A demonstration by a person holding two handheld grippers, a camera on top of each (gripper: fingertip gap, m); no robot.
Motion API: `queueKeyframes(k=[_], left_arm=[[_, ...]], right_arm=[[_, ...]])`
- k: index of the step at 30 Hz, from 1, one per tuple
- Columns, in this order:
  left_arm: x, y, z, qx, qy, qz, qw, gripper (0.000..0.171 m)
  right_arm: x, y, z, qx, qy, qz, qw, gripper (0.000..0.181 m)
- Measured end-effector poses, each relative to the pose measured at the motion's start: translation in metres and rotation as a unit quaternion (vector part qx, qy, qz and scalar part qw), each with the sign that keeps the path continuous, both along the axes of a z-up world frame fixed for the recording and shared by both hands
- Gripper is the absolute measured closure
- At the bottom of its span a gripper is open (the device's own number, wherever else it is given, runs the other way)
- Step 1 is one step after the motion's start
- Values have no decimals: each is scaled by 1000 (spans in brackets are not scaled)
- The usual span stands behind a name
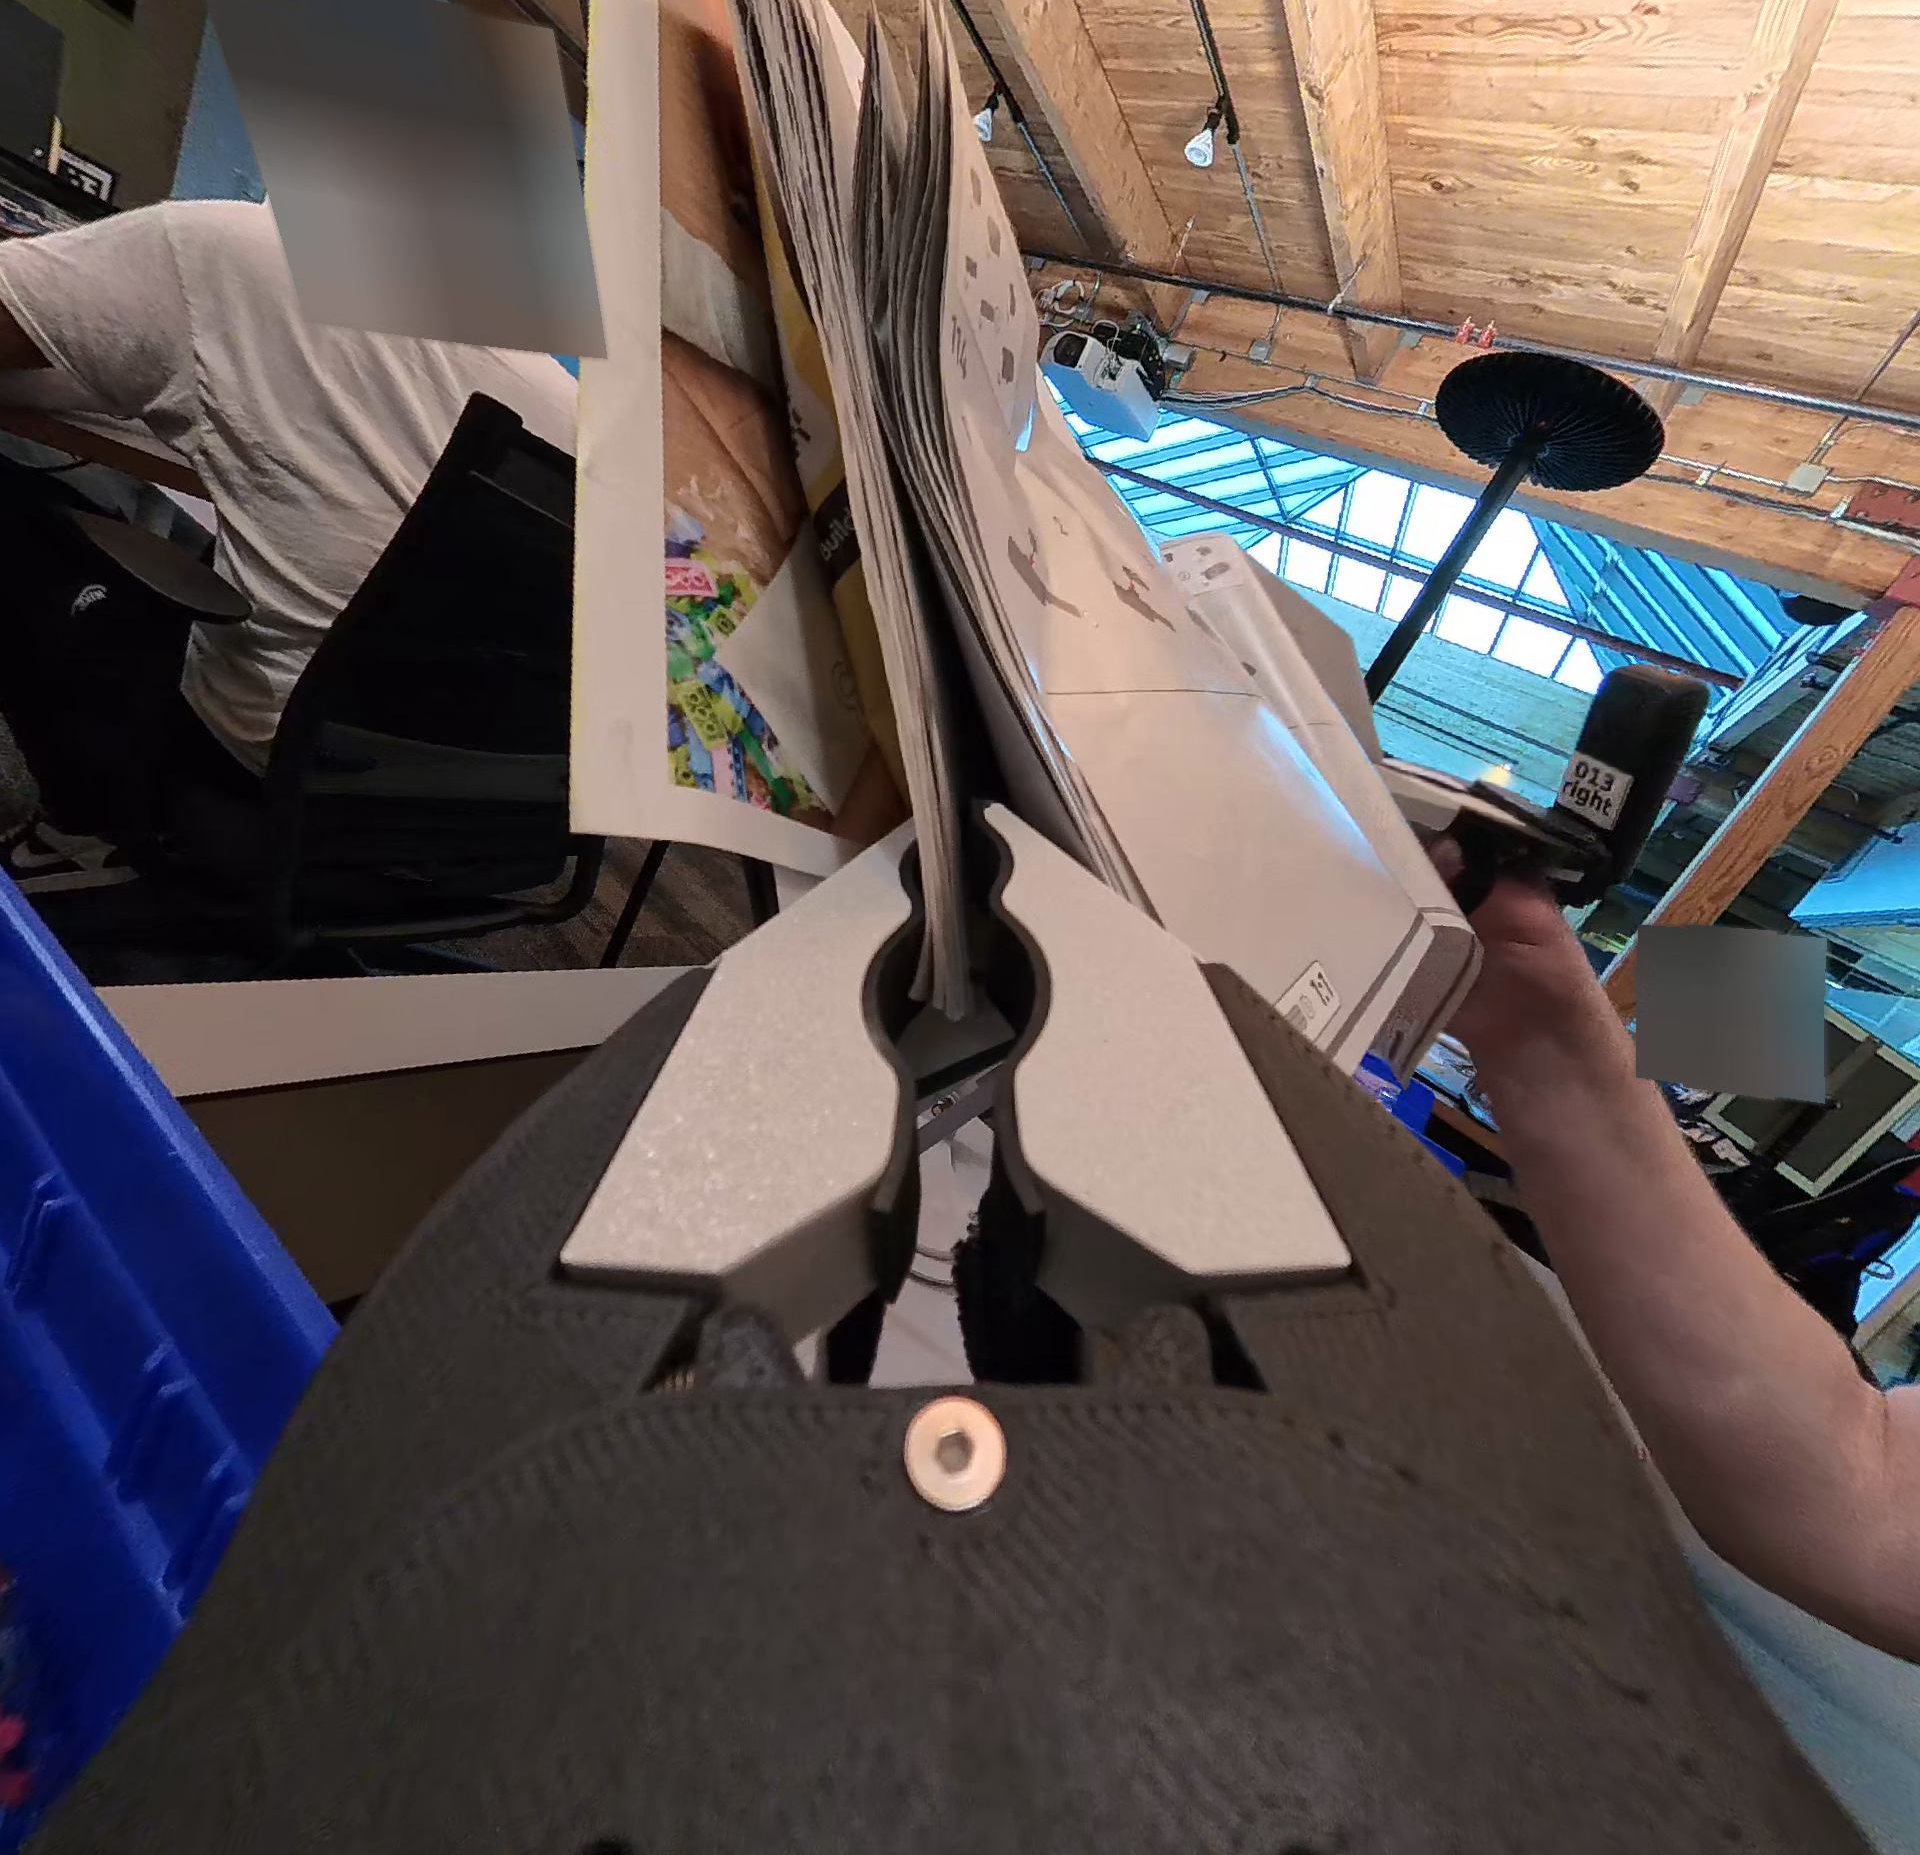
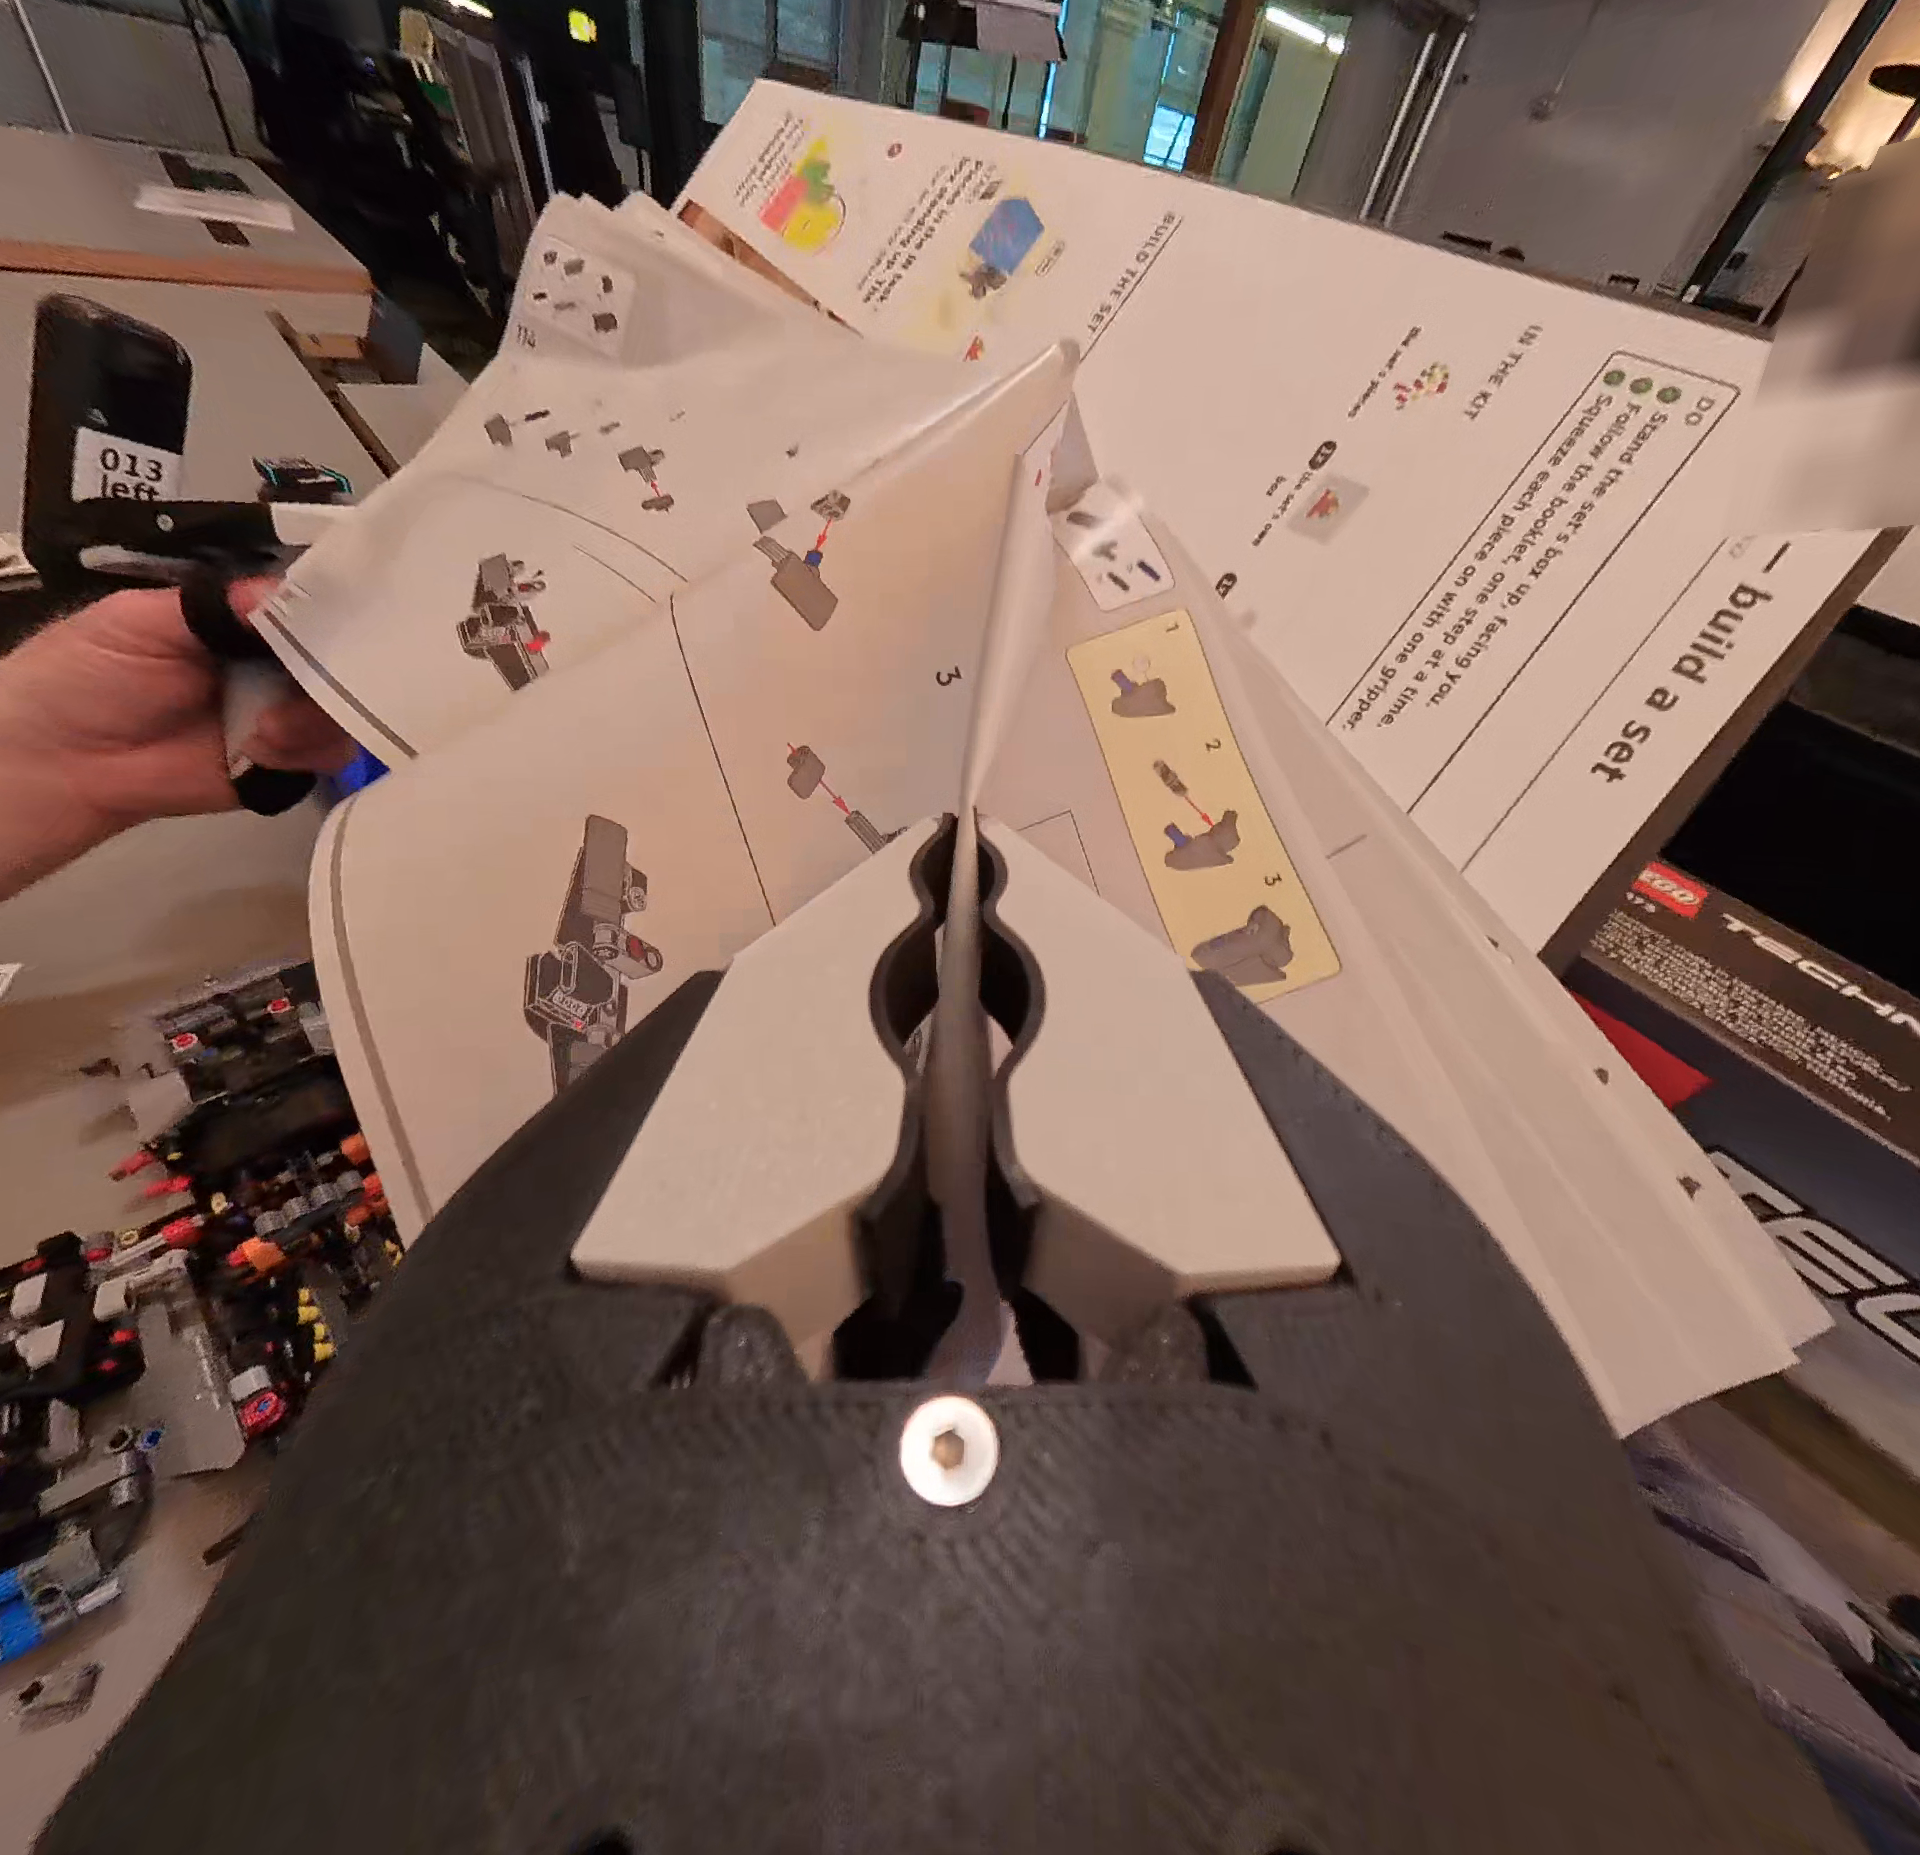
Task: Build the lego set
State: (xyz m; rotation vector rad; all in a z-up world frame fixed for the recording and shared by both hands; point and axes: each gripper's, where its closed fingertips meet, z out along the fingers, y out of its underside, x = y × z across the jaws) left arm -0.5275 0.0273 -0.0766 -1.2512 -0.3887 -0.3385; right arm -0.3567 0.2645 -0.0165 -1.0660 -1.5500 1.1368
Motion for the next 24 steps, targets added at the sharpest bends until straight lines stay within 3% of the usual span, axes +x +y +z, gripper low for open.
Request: queueKeyframes(k=[18,24], left_arm=[[0,0,0,3,-3,-2,1000,171],[0,0,0,4,-5,-2,1000,171]], right_arm=[[-7,-51,33,-67,36,85,994,180],[-20,-84,45,-92,45,123,987,161]])
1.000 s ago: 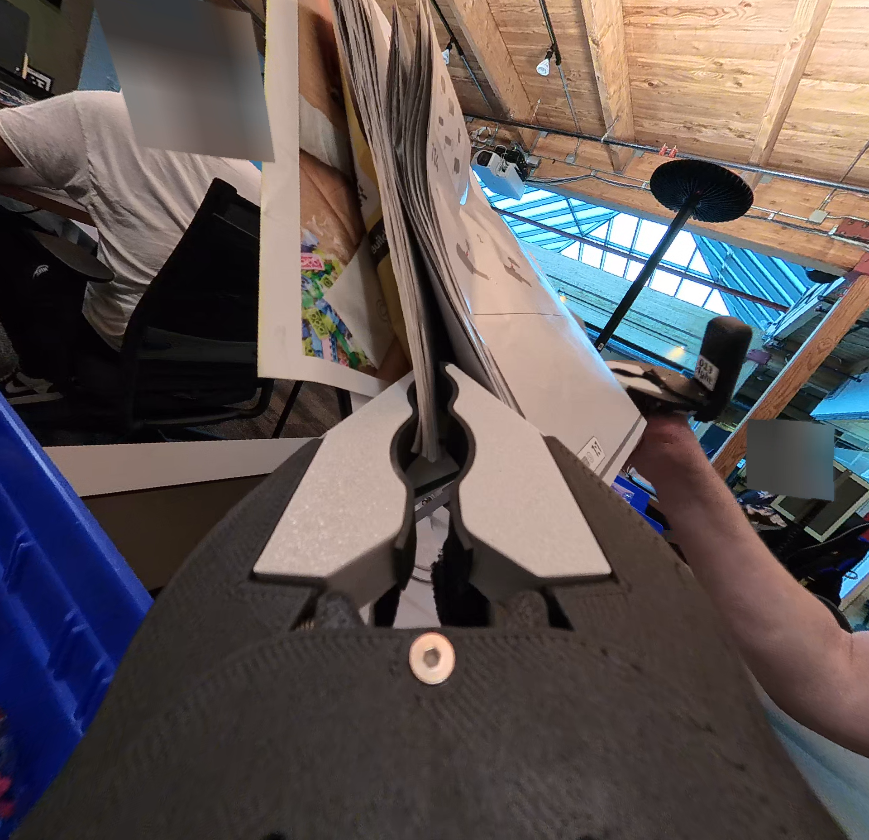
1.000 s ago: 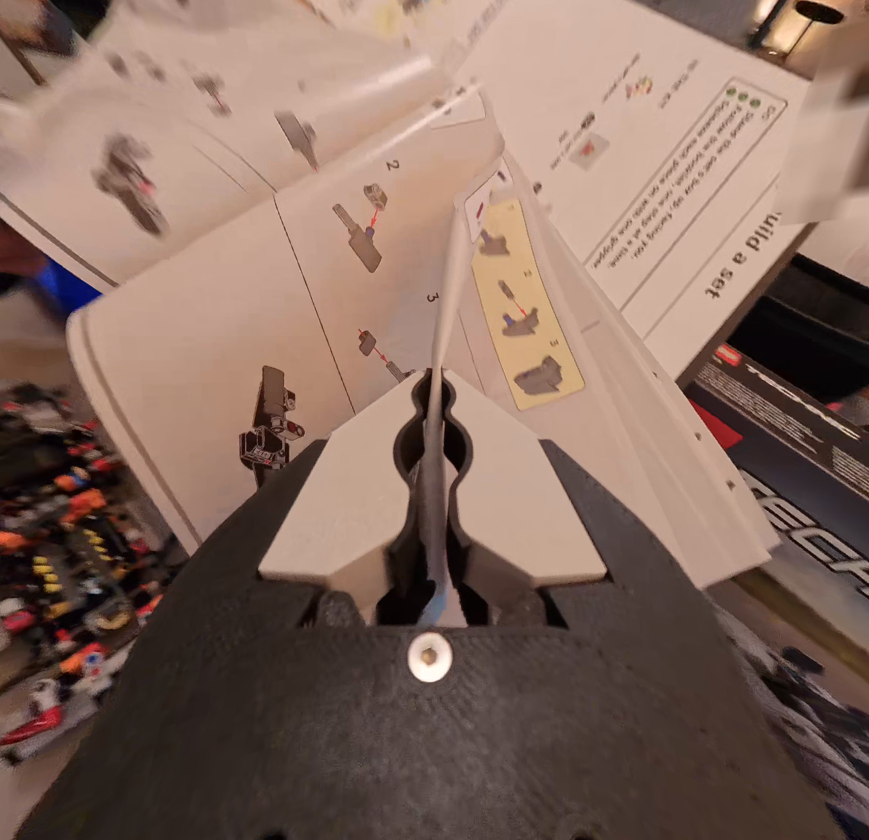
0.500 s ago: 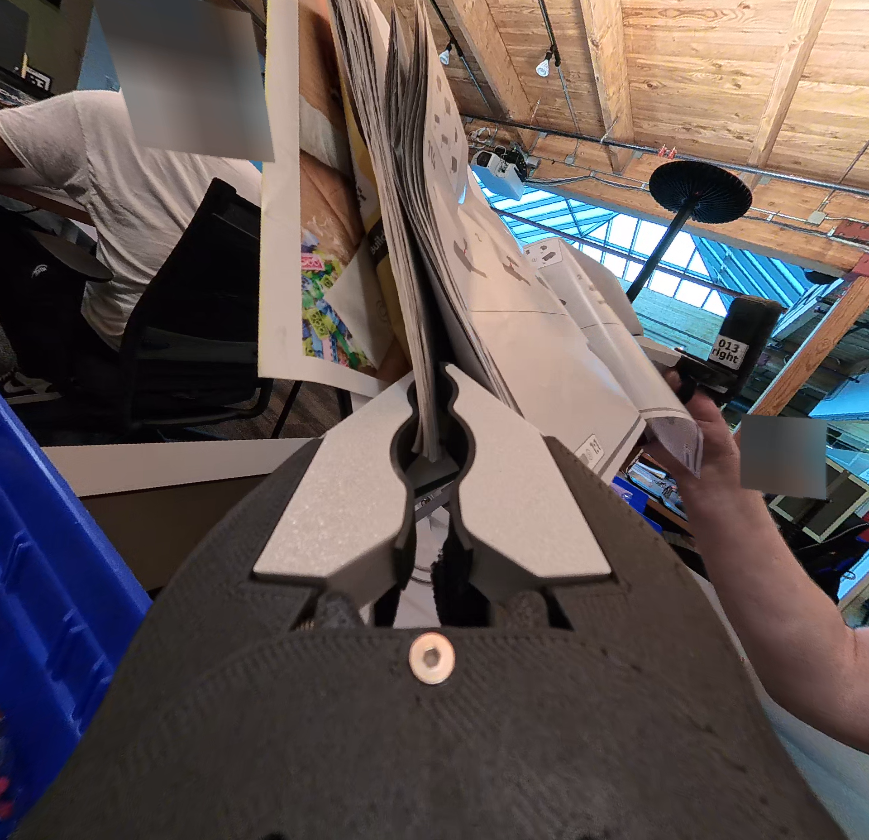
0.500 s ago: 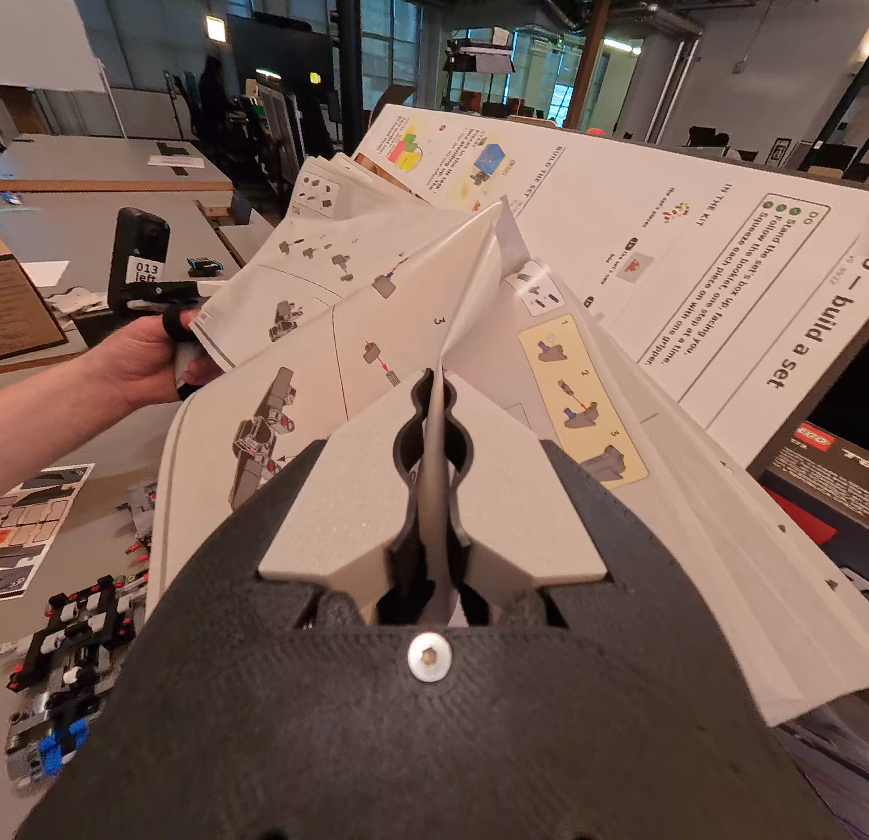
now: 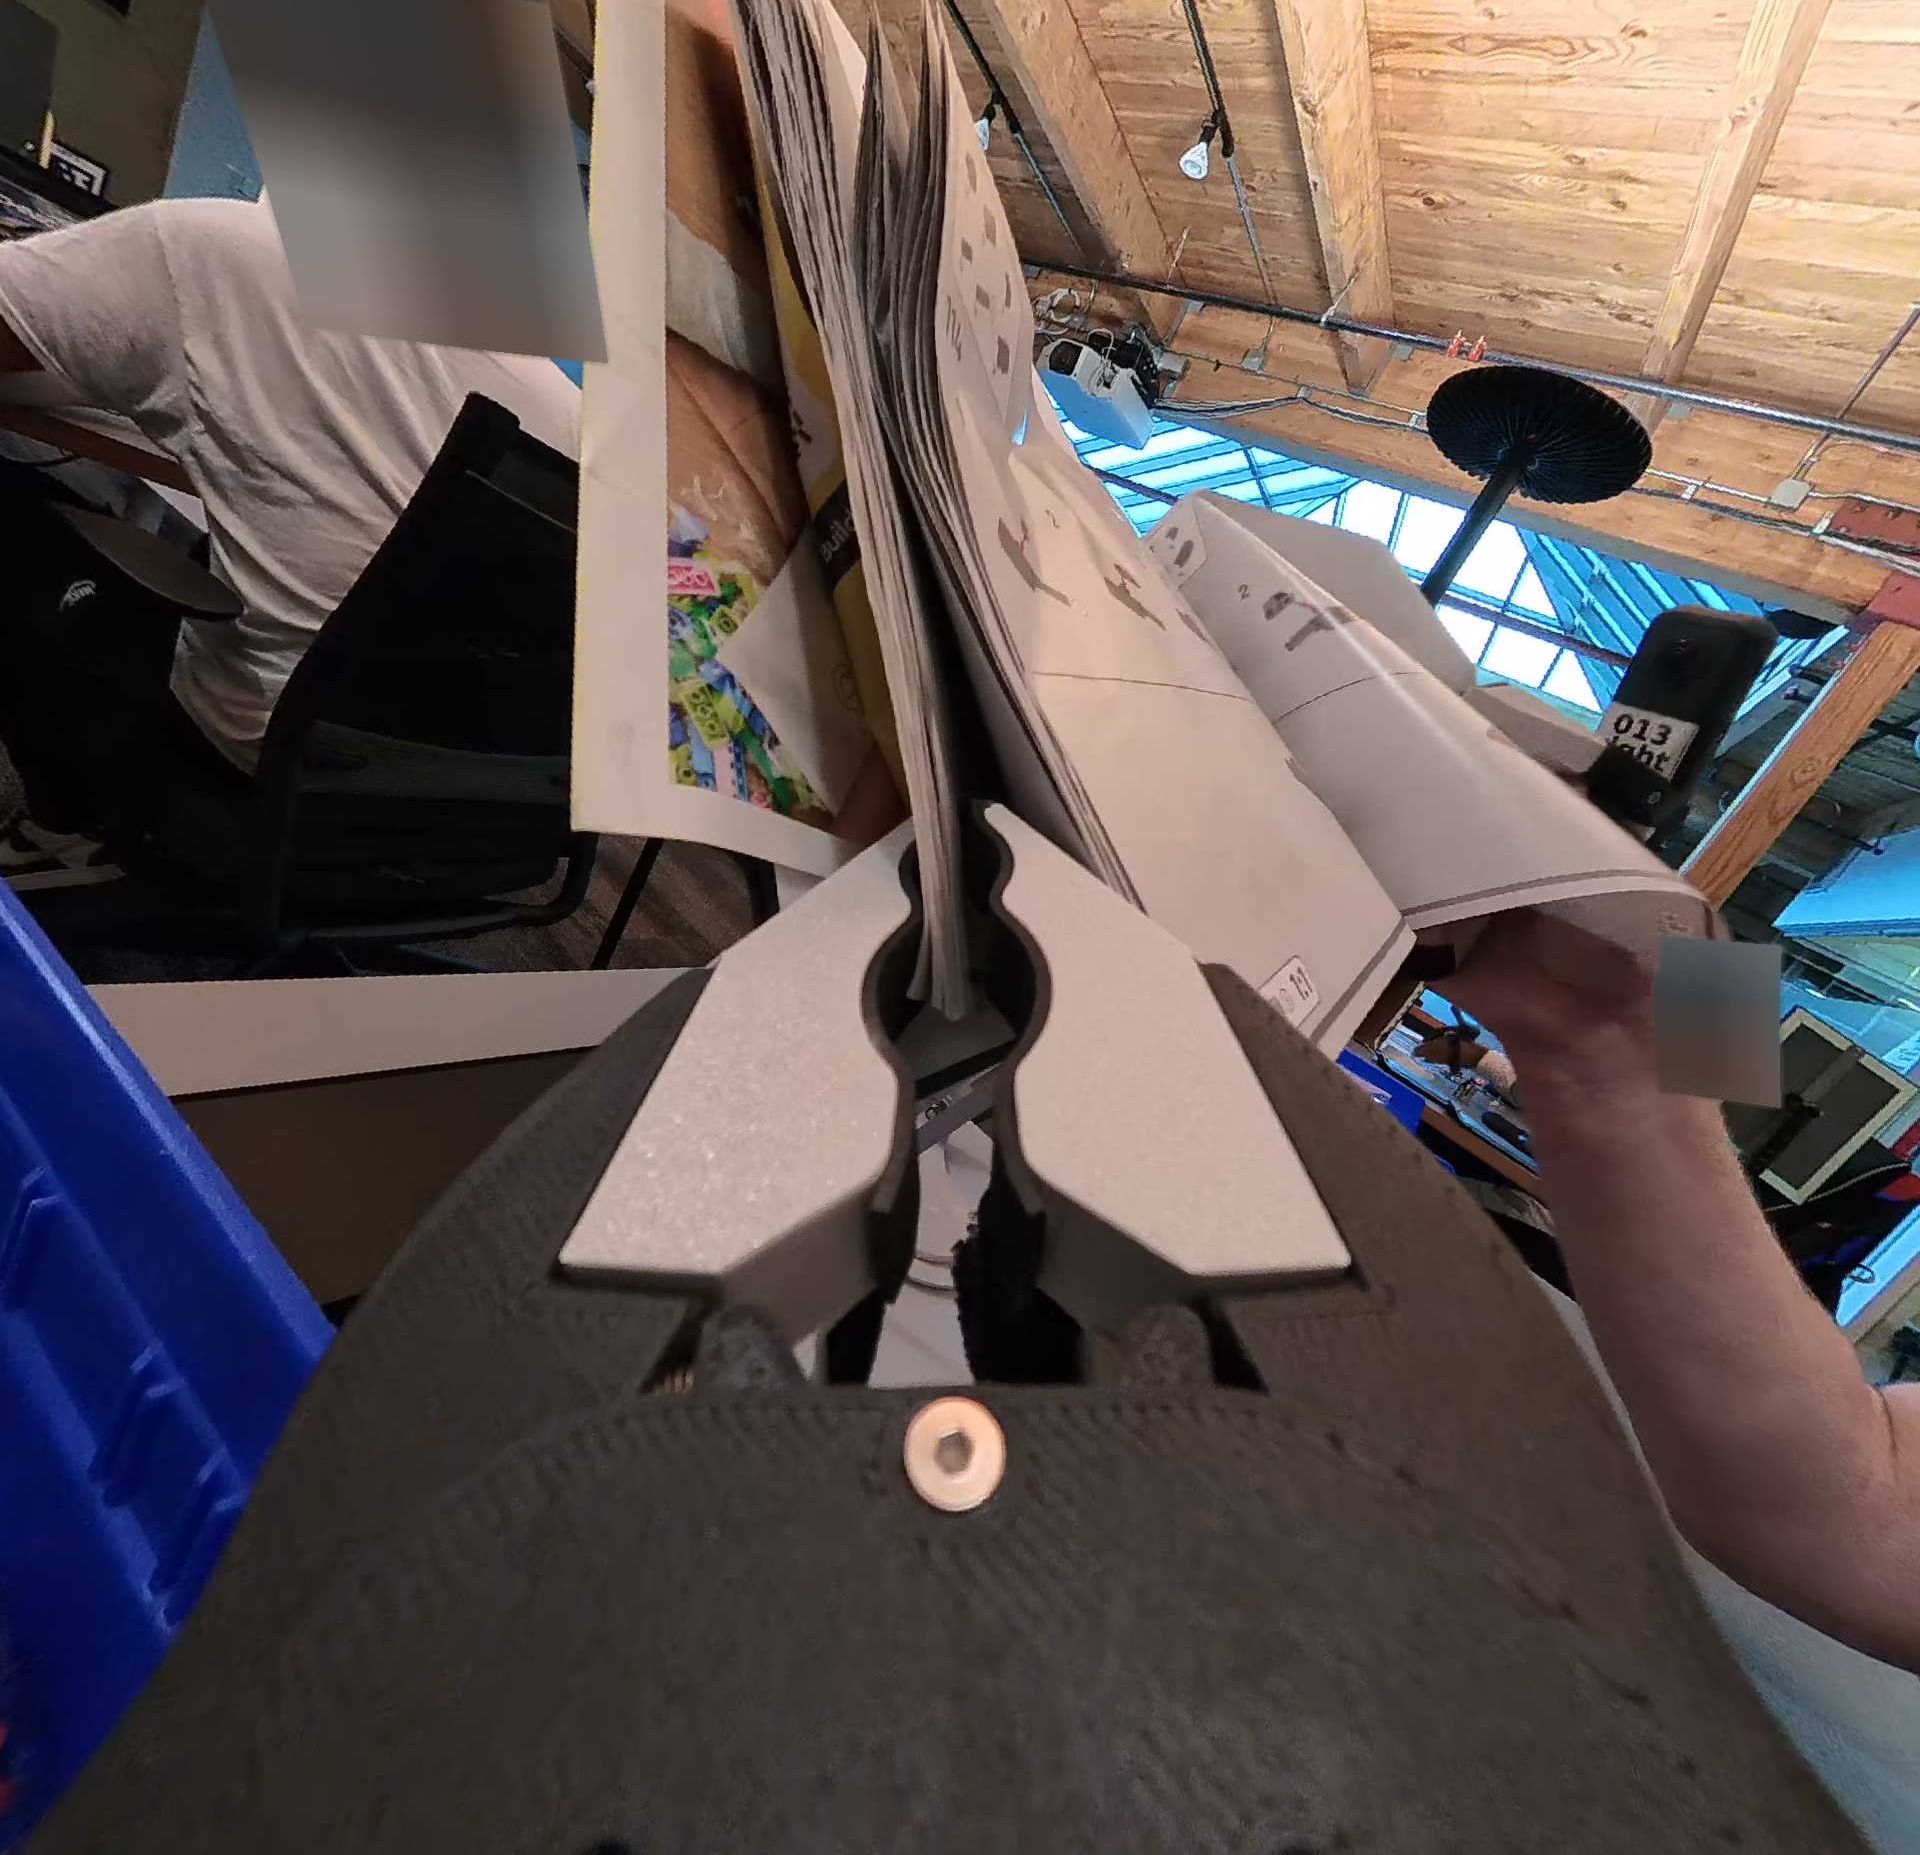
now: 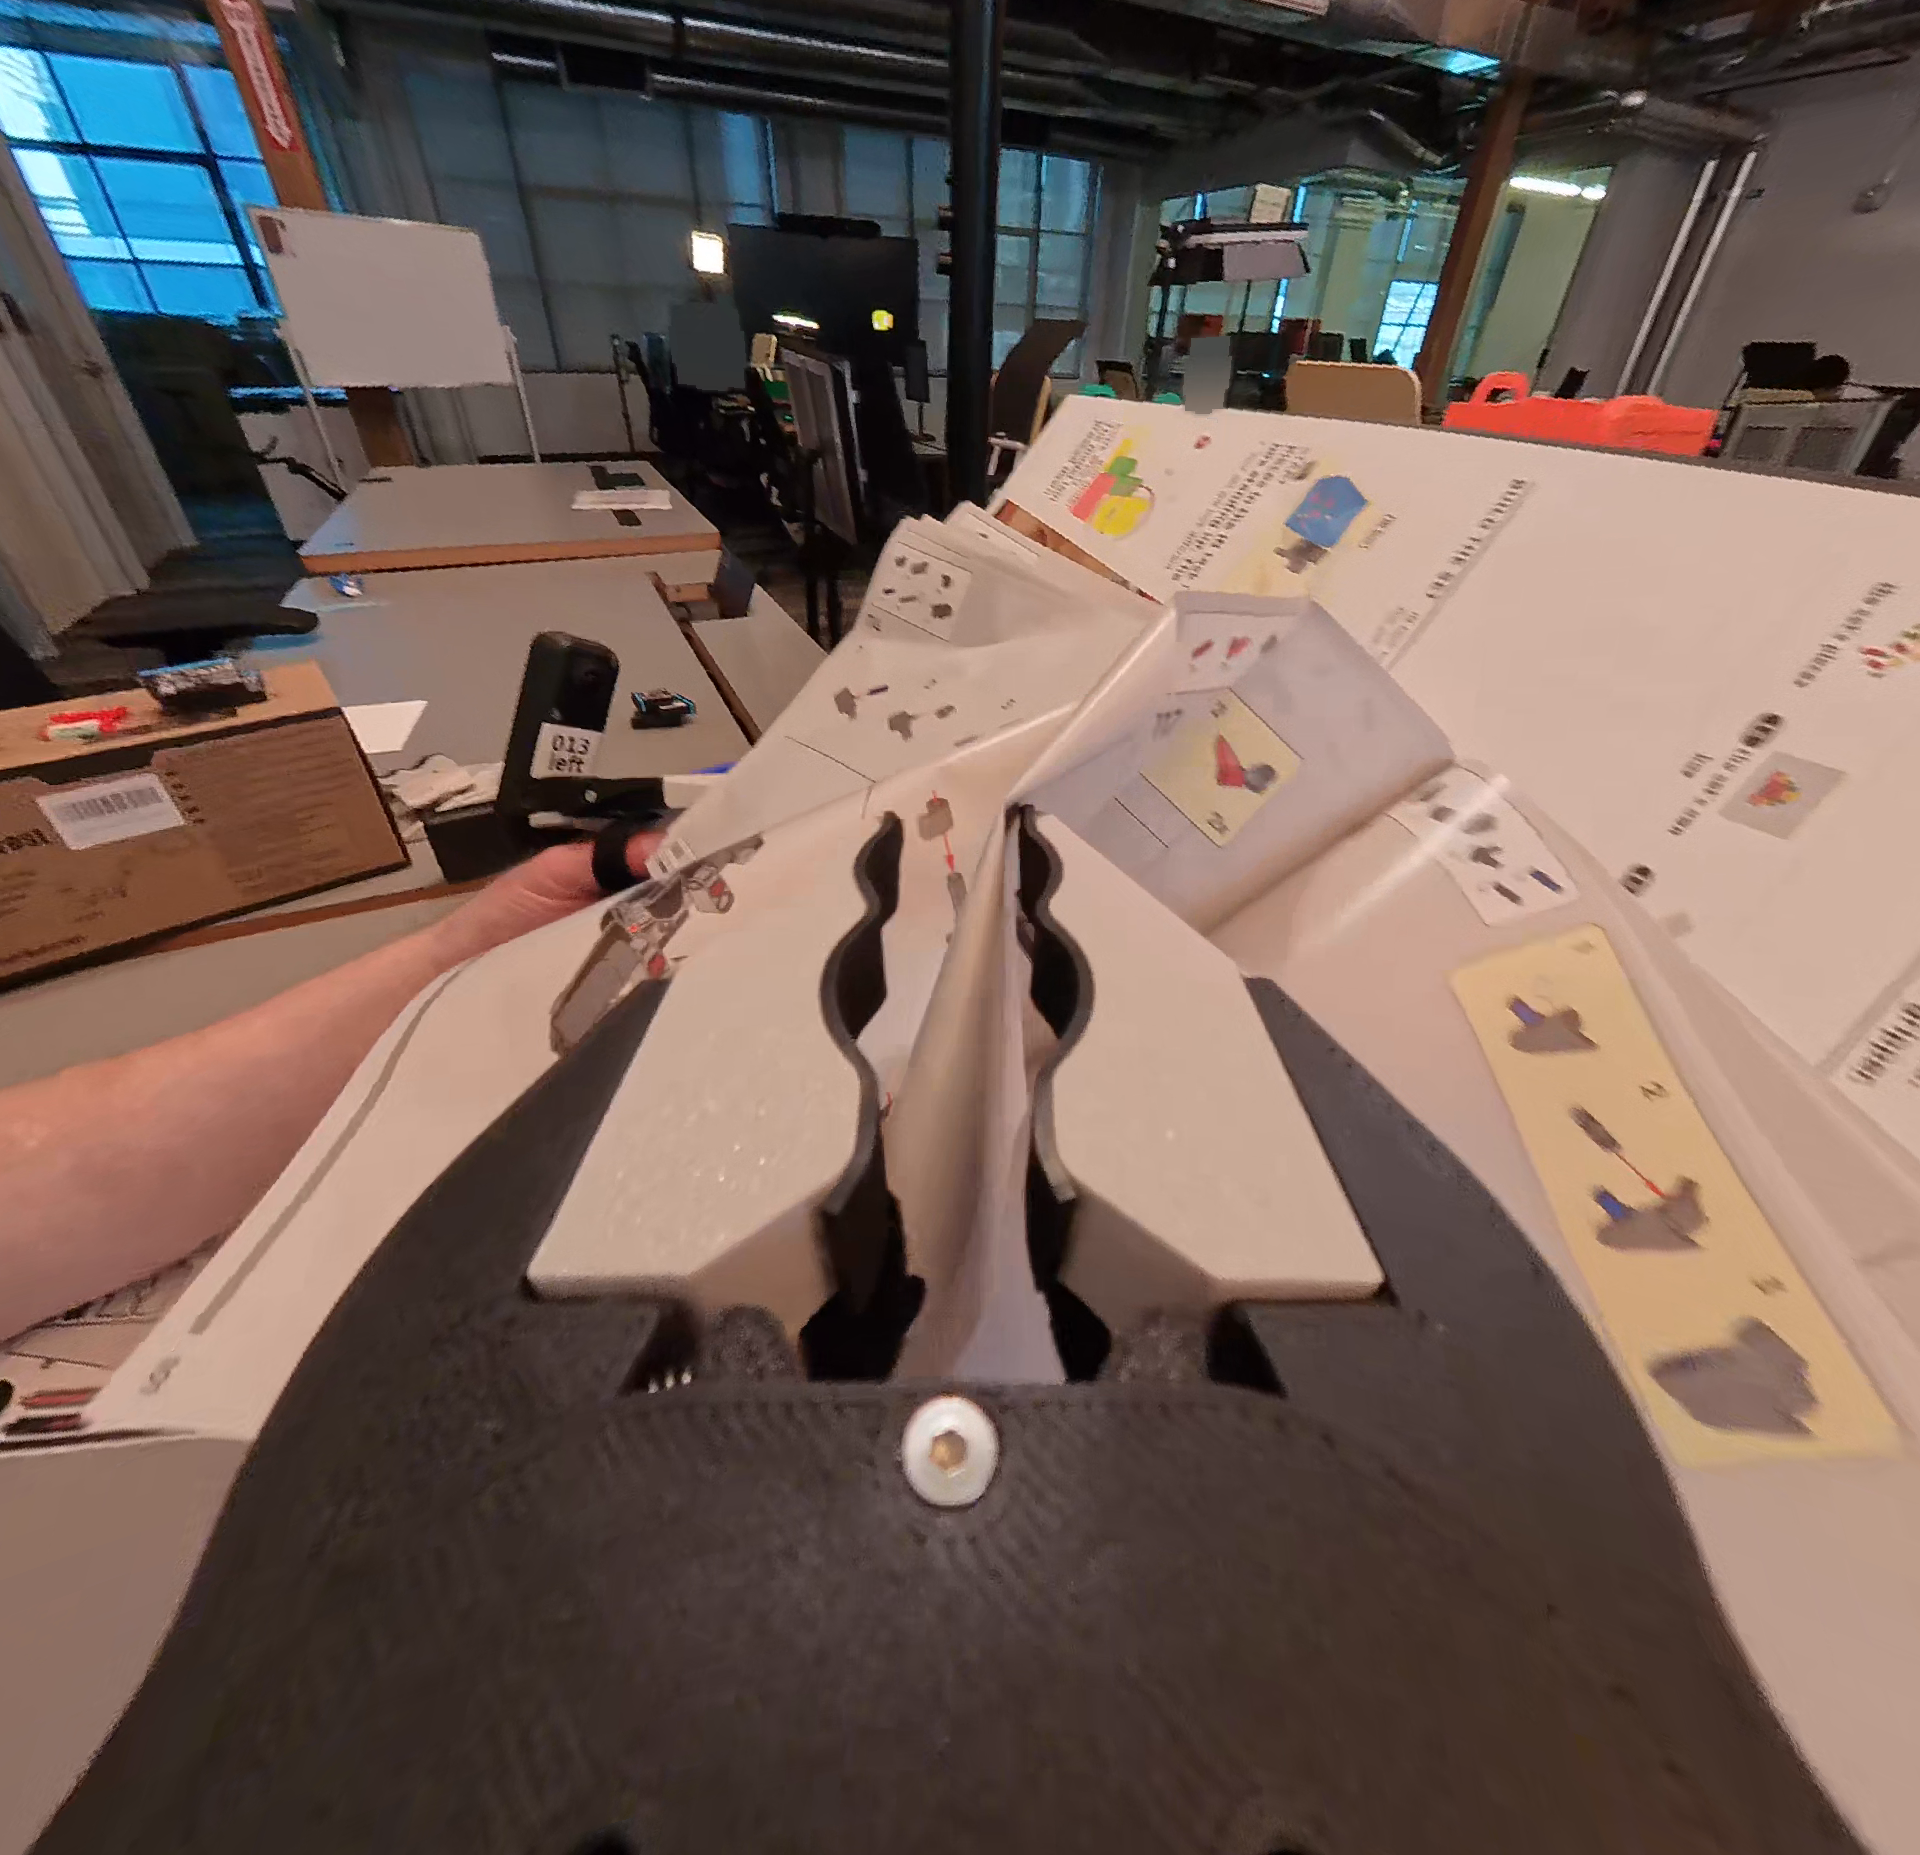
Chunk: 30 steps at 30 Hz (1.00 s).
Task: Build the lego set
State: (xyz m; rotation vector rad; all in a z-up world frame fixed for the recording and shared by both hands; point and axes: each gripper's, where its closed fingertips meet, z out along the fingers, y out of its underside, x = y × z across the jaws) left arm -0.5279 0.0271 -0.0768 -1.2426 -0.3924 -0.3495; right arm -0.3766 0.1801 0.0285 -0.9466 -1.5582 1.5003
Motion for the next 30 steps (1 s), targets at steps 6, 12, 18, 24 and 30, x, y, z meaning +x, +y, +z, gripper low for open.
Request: queueKeyframes(k=[6,12,18,24,30], left_arm=[[0,0,0,0,0,0,1000,171],[0,0,1,1,-1,-2,1000,171],[0,0,1,3,-2,-3,1000,171],[0,0,1,4,-5,-3,1000,171],[0,0,0,4,-4,-2,1000,171]], right_arm=[[-14,-47,23,-44,28,48,998,118],[1,-97,61,-136,77,177,972,105],[19,-76,58,-118,67,171,976,107],[16,64,-3,20,23,-141,989,95],[25,144,-65,92,-46,-274,956,85]])
